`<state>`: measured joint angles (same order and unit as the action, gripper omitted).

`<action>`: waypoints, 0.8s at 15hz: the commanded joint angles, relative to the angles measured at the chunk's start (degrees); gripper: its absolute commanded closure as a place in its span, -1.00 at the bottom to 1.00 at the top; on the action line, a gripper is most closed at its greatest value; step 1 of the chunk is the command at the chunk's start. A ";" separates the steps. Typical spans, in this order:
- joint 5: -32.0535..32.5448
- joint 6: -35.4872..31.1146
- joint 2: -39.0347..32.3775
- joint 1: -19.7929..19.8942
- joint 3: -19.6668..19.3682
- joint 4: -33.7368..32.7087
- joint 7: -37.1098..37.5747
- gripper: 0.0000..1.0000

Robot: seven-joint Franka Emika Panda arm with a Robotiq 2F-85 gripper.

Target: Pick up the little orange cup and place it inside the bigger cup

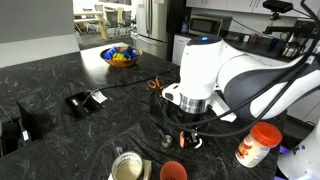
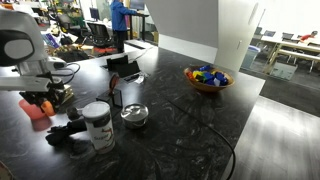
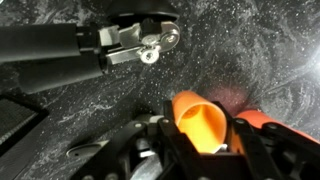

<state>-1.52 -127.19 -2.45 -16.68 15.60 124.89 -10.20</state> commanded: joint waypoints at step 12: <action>-0.49 1.19 -2.05 -3.11 4.00 -11.12 -6.95 0.68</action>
<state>-0.72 -126.64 -2.48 -19.58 18.80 116.21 -12.94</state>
